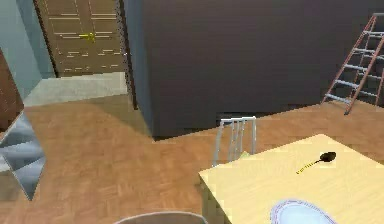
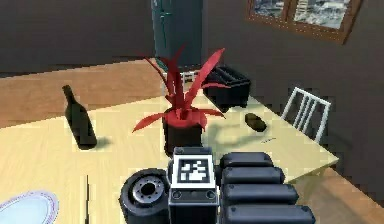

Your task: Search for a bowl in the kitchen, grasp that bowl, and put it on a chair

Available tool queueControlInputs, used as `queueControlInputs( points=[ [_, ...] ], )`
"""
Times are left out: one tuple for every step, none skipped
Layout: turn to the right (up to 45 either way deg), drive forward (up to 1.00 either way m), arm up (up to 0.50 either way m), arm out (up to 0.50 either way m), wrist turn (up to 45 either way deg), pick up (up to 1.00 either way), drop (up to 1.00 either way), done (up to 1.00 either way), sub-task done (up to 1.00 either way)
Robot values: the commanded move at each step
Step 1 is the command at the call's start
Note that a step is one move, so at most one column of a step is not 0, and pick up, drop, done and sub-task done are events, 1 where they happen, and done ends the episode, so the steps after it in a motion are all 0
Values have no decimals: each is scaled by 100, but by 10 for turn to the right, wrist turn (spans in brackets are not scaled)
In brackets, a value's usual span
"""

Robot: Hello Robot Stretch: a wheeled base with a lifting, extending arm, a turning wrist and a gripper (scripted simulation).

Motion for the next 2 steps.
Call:
queueControlInputs(
  points=[
    [-450,0,0,0,0,0,0,0,0],
    [-390,0,0,0,0,0,0,0,0]
  ],
)
